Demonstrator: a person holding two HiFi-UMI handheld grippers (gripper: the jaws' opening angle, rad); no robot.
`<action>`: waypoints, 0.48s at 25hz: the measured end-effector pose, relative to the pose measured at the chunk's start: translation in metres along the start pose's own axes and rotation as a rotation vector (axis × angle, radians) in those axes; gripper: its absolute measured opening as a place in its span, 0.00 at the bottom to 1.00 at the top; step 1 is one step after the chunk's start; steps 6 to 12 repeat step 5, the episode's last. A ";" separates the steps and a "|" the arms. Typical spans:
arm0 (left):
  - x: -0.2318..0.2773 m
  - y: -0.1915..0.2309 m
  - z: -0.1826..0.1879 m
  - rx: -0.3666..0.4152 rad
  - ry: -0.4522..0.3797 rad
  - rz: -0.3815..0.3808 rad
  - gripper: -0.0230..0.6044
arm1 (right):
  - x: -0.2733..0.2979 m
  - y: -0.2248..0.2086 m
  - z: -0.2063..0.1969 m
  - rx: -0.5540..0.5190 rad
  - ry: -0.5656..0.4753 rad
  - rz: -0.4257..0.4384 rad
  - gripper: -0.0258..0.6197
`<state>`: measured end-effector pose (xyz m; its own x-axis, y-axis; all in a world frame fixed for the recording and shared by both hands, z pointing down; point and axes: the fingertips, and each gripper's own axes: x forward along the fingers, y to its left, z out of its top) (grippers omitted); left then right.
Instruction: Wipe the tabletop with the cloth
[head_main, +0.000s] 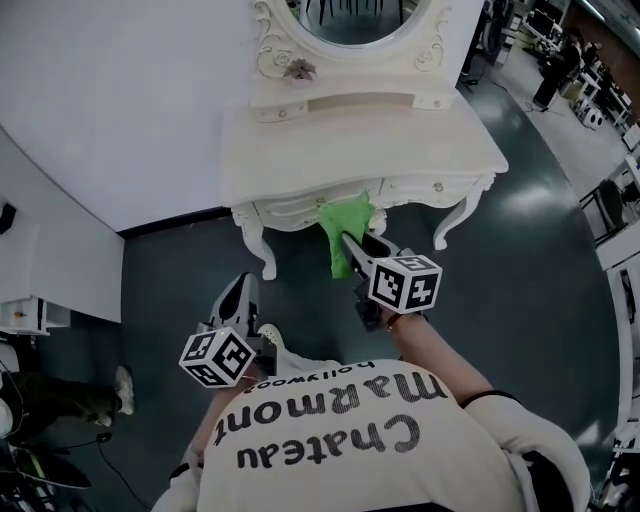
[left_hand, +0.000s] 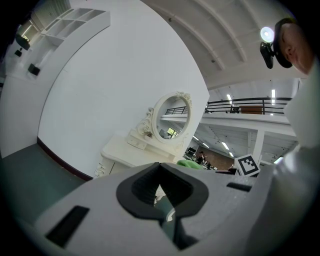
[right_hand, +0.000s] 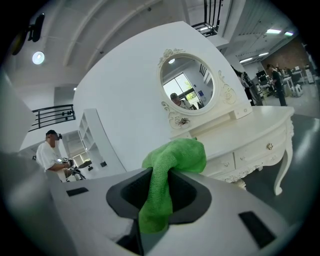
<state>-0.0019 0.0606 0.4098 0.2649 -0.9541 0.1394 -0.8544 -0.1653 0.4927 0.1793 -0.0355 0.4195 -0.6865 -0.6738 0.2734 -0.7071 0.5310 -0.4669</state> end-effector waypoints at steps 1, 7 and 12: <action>-0.001 0.000 -0.001 -0.001 0.001 0.001 0.05 | -0.002 -0.001 -0.001 0.003 0.001 -0.004 0.19; -0.006 0.002 -0.003 -0.004 -0.003 0.011 0.05 | -0.006 -0.006 -0.003 0.015 0.002 -0.018 0.19; -0.006 0.002 -0.003 -0.004 -0.003 0.011 0.05 | -0.006 -0.006 -0.003 0.015 0.002 -0.018 0.19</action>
